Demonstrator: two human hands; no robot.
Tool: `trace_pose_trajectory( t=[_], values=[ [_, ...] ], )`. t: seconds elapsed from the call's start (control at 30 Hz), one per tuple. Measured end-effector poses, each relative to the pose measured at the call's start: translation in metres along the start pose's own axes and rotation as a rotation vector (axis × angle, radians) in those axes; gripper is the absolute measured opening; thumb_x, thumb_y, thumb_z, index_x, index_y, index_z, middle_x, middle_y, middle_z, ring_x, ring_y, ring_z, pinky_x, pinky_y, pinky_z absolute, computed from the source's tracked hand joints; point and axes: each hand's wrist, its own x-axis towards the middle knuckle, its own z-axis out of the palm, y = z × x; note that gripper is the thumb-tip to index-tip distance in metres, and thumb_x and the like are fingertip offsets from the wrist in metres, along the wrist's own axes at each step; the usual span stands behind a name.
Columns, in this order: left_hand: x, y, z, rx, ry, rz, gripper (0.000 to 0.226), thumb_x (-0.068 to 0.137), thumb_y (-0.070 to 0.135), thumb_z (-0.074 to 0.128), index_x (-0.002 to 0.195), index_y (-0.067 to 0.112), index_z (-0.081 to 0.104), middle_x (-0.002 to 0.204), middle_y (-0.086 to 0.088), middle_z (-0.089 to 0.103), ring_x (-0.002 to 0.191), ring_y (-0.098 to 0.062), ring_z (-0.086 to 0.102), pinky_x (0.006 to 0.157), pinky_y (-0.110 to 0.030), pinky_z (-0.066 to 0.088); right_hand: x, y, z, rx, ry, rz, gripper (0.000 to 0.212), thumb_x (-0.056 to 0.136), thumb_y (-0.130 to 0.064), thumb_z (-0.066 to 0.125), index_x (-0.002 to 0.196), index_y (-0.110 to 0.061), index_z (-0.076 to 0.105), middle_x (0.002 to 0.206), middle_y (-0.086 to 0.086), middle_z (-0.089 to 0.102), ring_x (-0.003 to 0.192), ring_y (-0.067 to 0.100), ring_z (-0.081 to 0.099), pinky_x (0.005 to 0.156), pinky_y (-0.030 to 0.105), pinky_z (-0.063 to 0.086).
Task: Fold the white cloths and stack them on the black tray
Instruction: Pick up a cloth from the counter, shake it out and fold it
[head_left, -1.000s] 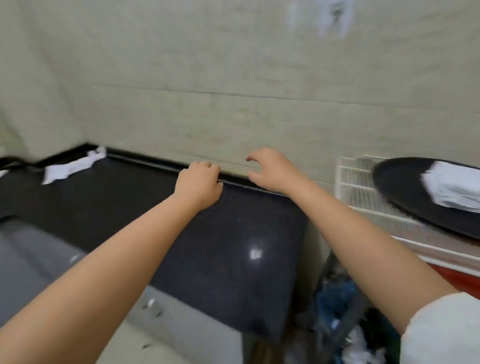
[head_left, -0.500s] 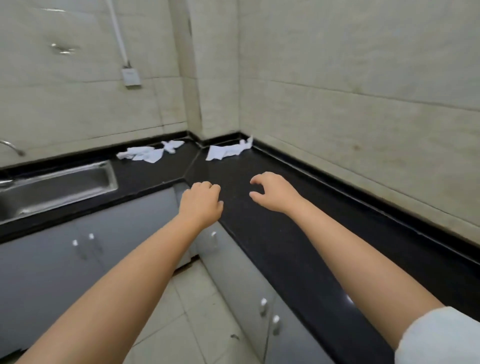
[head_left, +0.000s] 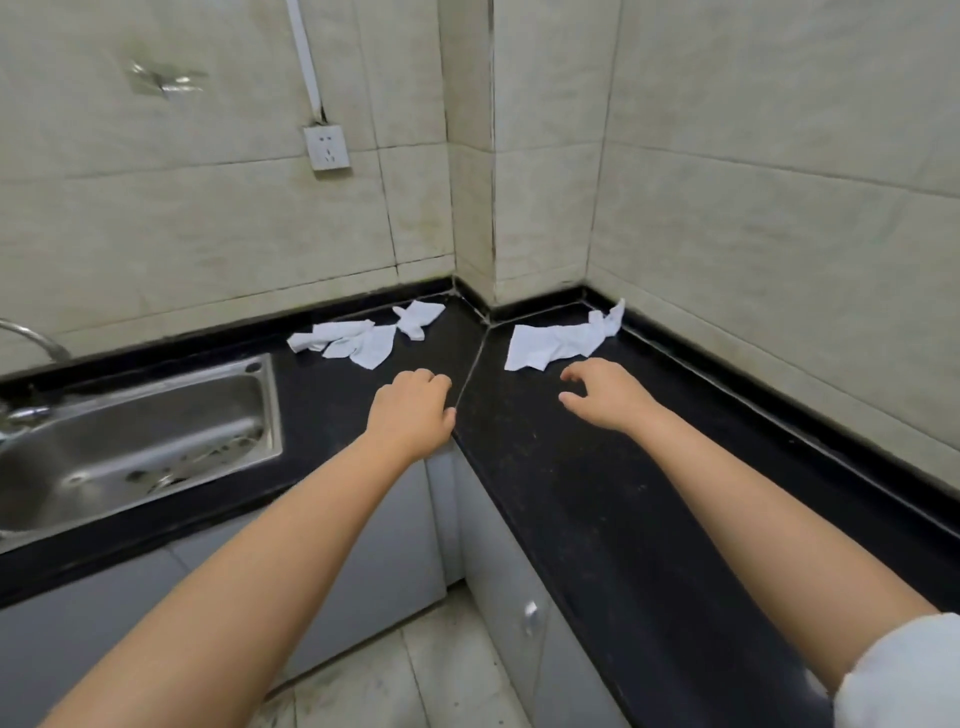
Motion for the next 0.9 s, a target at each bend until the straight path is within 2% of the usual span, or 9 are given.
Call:
trace_pose_trajectory(
  t=[0.13,0.3,0.37,0.5,0.63,0.77,0.9],
  values=[
    [0.094,-0.044,0.026,-0.005,-0.021,0.074,0.037,0.092,0.029,0.045,0.124,0.01,0.05,0.124,-0.011,0.052,0.116,-0.031,0.048,0.088,-0.042,0.044,0.087,0.004,0.032,-0.006,0.001,0.072,0.04,0.088,-0.025,0.054,0.123,-0.006,0.053,0.123,0.014,0.059,0.112,0.028,0.055,0.093,0.04,0.047],
    [0.215,-0.08,0.056,-0.028,-0.067,0.242,0.037,0.093,0.029,0.046,0.123,0.009,0.049,0.123,-0.013,0.051,0.114,-0.032,0.049,0.086,-0.042,0.045,0.183,0.016,0.064,0.002,0.052,0.217,0.032,0.086,-0.024,0.053,0.11,-0.004,0.059,0.105,0.014,0.064,0.097,0.029,0.059,0.075,0.035,0.046],
    [0.252,-0.086,0.071,-0.025,-0.133,0.303,0.038,0.093,0.031,0.046,0.125,0.011,0.048,0.126,-0.011,0.05,0.116,-0.031,0.048,0.089,-0.042,0.043,0.205,0.024,0.076,-0.021,0.037,0.294,0.029,0.086,-0.022,0.053,0.107,-0.003,0.059,0.105,0.015,0.061,0.1,0.031,0.056,0.078,0.035,0.044],
    [0.314,-0.081,0.102,-0.047,-0.236,0.399,0.042,0.095,0.032,0.044,0.132,0.012,0.044,0.132,-0.009,0.047,0.12,-0.029,0.046,0.093,-0.042,0.042,0.222,0.053,0.095,-0.009,-0.02,0.508,0.035,0.089,-0.024,0.053,0.12,-0.007,0.054,0.116,0.015,0.056,0.108,0.029,0.054,0.089,0.035,0.044],
    [0.36,-0.064,0.132,-0.086,-0.306,0.465,0.042,0.095,0.03,0.044,0.133,0.012,0.043,0.134,-0.008,0.047,0.122,-0.026,0.045,0.096,-0.04,0.044,0.242,0.096,0.103,0.054,-0.022,0.694,0.032,0.089,-0.023,0.053,0.116,-0.007,0.056,0.114,0.014,0.061,0.104,0.027,0.057,0.085,0.034,0.047],
    [0.408,-0.044,0.15,-0.061,-0.326,0.494,0.039,0.094,0.028,0.044,0.129,0.011,0.045,0.13,-0.009,0.047,0.119,-0.028,0.046,0.093,-0.04,0.042,0.291,0.135,0.108,0.209,0.047,0.825,0.034,0.089,-0.023,0.055,0.117,-0.004,0.056,0.115,0.015,0.063,0.107,0.029,0.057,0.089,0.033,0.045],
    [0.458,-0.023,0.158,-0.063,-0.301,0.478,0.037,0.094,0.026,0.043,0.128,0.011,0.046,0.127,-0.009,0.049,0.116,-0.028,0.047,0.091,-0.04,0.043,0.357,0.176,0.118,0.459,0.124,0.973,0.048,0.09,-0.025,0.054,0.127,0.003,0.044,0.128,0.019,0.053,0.116,0.032,0.052,0.096,0.036,0.042]
  ],
)
